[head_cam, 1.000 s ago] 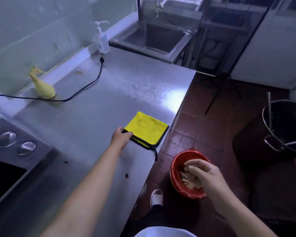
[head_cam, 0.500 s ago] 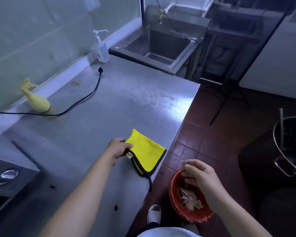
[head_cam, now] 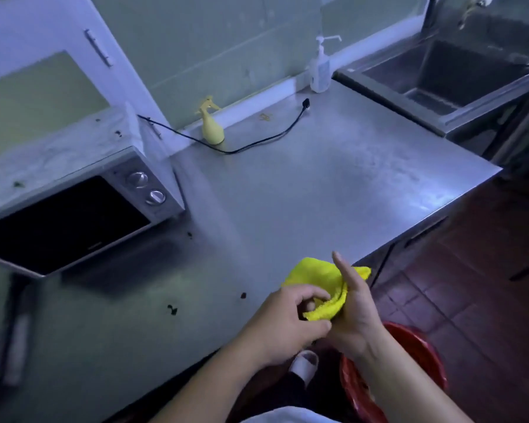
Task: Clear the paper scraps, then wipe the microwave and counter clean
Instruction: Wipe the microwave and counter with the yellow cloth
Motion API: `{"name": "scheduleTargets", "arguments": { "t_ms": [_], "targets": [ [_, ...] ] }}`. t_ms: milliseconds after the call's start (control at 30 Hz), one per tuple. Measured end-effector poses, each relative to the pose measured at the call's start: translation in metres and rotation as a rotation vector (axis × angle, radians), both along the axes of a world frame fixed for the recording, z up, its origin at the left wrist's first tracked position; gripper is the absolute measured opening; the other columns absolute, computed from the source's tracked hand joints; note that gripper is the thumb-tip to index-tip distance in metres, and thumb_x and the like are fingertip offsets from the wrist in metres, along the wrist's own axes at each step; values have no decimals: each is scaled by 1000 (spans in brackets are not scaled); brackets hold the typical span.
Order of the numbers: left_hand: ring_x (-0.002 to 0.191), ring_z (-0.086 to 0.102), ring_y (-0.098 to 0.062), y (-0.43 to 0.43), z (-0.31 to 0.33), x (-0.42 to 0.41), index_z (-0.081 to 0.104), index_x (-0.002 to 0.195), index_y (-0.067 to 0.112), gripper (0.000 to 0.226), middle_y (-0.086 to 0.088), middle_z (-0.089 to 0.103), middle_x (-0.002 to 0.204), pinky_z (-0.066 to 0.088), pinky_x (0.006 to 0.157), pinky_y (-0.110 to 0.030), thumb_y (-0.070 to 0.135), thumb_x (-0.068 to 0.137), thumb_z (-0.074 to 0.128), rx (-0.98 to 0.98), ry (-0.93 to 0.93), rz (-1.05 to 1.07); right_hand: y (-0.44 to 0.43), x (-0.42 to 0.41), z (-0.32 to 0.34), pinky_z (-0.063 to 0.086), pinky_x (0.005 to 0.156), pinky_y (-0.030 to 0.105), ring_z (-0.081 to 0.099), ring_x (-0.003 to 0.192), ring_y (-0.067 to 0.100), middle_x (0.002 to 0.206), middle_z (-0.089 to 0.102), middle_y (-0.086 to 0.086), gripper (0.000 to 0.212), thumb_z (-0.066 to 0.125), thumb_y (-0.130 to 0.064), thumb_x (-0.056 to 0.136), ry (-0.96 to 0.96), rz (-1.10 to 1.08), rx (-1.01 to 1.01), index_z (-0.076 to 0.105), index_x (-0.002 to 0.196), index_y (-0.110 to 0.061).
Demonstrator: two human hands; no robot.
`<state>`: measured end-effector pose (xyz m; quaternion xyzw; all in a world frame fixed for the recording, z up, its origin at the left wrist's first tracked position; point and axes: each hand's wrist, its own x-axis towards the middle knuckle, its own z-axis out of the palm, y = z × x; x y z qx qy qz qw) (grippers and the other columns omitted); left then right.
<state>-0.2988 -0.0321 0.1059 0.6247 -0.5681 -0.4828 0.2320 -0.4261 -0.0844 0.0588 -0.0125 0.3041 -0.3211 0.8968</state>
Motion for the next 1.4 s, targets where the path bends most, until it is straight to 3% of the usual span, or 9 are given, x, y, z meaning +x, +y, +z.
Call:
{"name": "scheduleTargets", "arguments": {
  "t_ms": [133,267,400,533,633,700,833,1033,1400],
  "targets": [
    [77,51,1,45,-5,10,68,108,41,33,18,54,89,47,85,-23,27,79,78,88,66,106,22,11,-7,58,64,40,71,72,38,107,68,26,54,61,-41,83,-31,93,20,69,115,1],
    [88,63,-8,74,0,42,75,105,32,29,7,68,93,51,83,-25,34,76,75,83,310,306,30,21,-10,52,94,54,63,114,46,124,65,26,55,54,-41,89,123,89,24,66,125,0],
    [87,66,-15,93,-37,101,77,100,24,15,-7,71,95,53,79,-26,23,85,72,46,328,671,26,34,-10,50,95,58,67,106,41,121,68,21,51,56,-43,93,396,-5,-74,59,131,-8],
    [100,66,-24,116,-99,169,71,96,19,12,-4,69,98,50,79,-25,10,94,65,112,225,1052,12,53,-15,56,56,51,59,51,29,84,60,19,33,55,-53,88,914,-34,-582,58,115,-36],
    [107,64,-24,132,-133,221,68,101,22,10,4,69,100,47,78,-25,16,93,67,128,105,1138,-6,76,-43,34,109,50,52,117,15,130,55,9,56,49,-50,86,1311,-13,-1152,42,141,-44],
    [105,63,-22,134,-151,254,66,109,20,17,1,68,109,44,78,-26,19,92,68,135,29,1169,-20,100,-70,10,118,52,15,150,15,164,20,-4,76,48,-45,85,1554,237,-1378,24,156,-31],
    [120,55,-27,129,-180,319,56,134,10,44,-13,57,135,43,95,-34,20,93,68,172,-150,1184,-15,152,-137,-7,119,59,-19,152,23,166,-16,-5,72,37,-54,97,1578,1078,-1528,-2,157,-41],
    [131,43,-39,107,-206,401,49,136,2,58,-22,50,140,35,109,-50,28,88,69,90,-680,1099,9,186,-166,-23,111,62,-40,142,30,153,-43,0,84,12,-64,79,1733,1207,-1408,-33,146,-42],
    [148,21,-39,72,-230,396,35,149,7,72,-20,26,160,12,117,-60,40,85,35,264,-778,1170,29,277,-178,-27,102,67,-41,140,39,155,-42,9,94,29,-67,89,1927,933,-793,-42,142,-34]
  ]
}}
